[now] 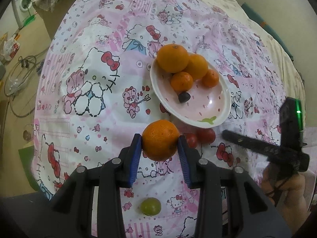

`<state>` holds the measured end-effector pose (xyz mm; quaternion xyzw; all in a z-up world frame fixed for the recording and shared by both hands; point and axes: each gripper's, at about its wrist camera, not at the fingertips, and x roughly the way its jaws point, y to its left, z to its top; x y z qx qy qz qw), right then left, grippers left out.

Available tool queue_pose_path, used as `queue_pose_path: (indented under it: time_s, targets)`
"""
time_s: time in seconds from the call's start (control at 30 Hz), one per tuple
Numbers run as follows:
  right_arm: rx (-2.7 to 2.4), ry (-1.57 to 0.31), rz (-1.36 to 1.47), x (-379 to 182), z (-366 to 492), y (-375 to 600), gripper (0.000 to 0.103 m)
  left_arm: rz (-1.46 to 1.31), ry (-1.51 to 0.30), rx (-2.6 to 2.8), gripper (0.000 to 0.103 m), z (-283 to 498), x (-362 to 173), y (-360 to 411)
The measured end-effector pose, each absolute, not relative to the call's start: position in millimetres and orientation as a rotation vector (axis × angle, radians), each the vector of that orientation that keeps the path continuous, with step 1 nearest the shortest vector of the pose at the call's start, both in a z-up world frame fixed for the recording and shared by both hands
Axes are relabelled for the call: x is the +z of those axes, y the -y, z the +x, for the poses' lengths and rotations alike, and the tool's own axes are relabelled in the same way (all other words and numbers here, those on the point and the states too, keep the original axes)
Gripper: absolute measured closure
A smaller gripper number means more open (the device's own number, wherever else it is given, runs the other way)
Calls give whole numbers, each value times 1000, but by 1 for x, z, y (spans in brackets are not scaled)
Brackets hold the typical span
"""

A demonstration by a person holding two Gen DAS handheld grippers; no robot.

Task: Organize fruits
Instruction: 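Grasp a red cherry tomato with the right tool, then carry the tangerine and the red tomato over the plate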

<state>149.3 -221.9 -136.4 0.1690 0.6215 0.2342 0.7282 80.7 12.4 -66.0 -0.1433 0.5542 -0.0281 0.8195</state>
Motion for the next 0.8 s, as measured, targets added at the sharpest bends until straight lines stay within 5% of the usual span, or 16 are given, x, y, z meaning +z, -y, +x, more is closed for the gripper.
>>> queue_pose_path:
  time_s: [0.27, 0.8]
  targets:
    - [573, -1376, 234, -151, 156, 183, 66, -312, -1196, -62, 71, 84, -71, -13]
    - [587, -1358, 249, -135, 140, 202, 67, -284, -1202, -36, 71, 88, -77, -9]
